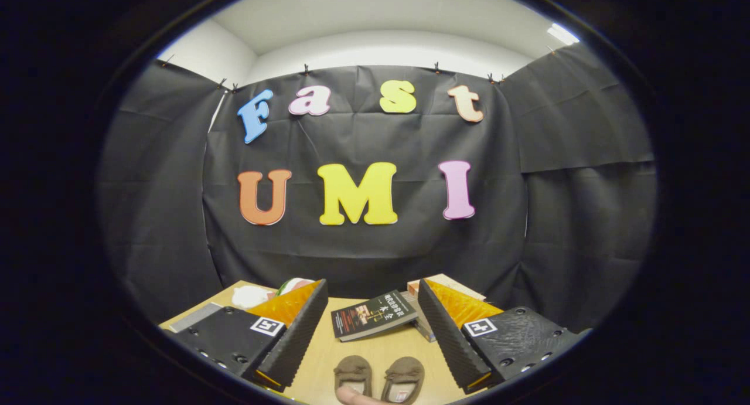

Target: Open the storage box then place both shoes into the box .Put the left shoe in first, then the right shoe, with the right side of both shoes facing outward in a uniform manner.

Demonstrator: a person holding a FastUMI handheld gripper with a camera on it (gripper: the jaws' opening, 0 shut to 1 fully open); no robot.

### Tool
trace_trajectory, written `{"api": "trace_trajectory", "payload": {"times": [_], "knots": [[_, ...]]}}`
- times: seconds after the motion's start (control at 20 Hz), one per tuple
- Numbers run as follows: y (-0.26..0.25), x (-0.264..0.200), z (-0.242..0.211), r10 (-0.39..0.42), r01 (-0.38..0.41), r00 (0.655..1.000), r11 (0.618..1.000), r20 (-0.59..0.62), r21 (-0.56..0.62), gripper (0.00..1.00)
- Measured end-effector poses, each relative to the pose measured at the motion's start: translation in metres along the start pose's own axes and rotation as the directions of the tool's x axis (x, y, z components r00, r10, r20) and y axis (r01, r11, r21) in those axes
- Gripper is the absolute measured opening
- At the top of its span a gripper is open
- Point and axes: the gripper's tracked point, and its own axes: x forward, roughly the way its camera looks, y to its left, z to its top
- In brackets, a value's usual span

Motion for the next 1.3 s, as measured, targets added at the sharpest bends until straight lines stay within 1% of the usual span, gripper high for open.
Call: {"api": "trace_trajectory", "payload": {"times": [0.15,0.3,0.4,0.45,0.5,0.55,0.65,0.7,0.85,0.95,1.15,1.3], "knots": [[0.008,0.005,-0.020,0.049,-0.047,0.998,0.998,-0.041,0.028,0.95],[0.028,0.015,-0.044,0.119,-0.115,0.989,0.992,-0.086,0.045,0.95],[0.048,0.022,-0.065,0.177,-0.168,0.973,0.983,-0.146,0.074,0.95],[0.063,0.025,-0.076,0.221,-0.205,0.958,0.973,-0.184,0.103,0.96],[0.080,0.029,-0.088,0.269,-0.244,0.938,0.961,-0.221,0.132,0.96],[0.097,0.034,-0.101,0.316,-0.281,0.910,0.946,-0.267,0.161,0.96],[0.128,0.039,-0.137,0.389,-0.325,0.848,0.918,-0.359,0.227,0.96],[0.138,0.043,-0.152,0.407,-0.328,0.822,0.910,-0.398,0.253,0.95],[0.163,0.057,-0.182,0.434,-0.318,0.781,0.895,-0.448,0.313,0.96],[0.178,0.061,-0.199,0.460,-0.321,0.744,0.882,-0.485,0.343,0.96],[0.219,0.047,-0.227,0.559,-0.318,0.617,0.821,-0.553,0.475,0.96],[0.234,0.042,-0.248,0.588,-0.264,0.536,0.798,-0.606,0.542,0.96]]}}
